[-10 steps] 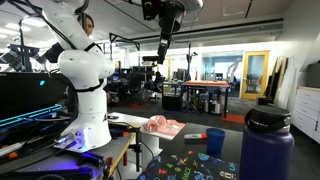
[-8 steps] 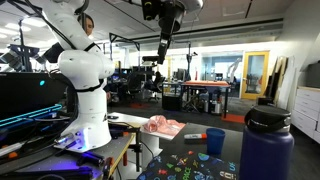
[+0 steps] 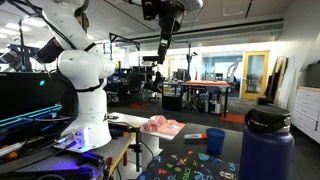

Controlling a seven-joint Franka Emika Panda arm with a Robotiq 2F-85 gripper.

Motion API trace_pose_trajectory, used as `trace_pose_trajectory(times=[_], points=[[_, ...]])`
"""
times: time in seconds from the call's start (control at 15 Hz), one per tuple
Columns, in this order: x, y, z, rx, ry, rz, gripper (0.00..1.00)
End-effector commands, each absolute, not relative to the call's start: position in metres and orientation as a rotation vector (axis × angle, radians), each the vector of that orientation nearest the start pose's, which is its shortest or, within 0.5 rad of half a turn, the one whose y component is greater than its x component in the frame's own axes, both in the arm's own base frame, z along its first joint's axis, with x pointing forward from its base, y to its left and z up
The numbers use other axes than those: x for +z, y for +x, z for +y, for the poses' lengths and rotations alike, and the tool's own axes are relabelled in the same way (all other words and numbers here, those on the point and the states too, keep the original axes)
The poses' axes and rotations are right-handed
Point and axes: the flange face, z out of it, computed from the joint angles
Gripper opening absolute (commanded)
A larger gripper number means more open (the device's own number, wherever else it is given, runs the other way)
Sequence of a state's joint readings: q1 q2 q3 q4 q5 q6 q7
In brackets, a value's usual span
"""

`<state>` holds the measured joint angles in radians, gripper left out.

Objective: Pick up the pen from the countertop and put it in the blue cup.

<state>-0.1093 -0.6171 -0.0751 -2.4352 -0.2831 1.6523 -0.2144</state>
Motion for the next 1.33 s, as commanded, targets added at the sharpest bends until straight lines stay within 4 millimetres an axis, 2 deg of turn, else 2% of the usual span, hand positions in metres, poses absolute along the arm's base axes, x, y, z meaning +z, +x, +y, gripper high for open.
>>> trace_pose_trajectory(times=[0.0,0.2,0.6,1.27], points=[[0.507,0.336,-0.094,0.347,-3.320,-0.157,1.00],[0.507,0.335,-0.092,0.340,-3.327,-0.173,1.00],[0.495,0.341,-0.081,0.284,-3.320,-0.221,1.00],[0.449,0.360,-0.045,0.169,-3.308,-0.385,1.00]])
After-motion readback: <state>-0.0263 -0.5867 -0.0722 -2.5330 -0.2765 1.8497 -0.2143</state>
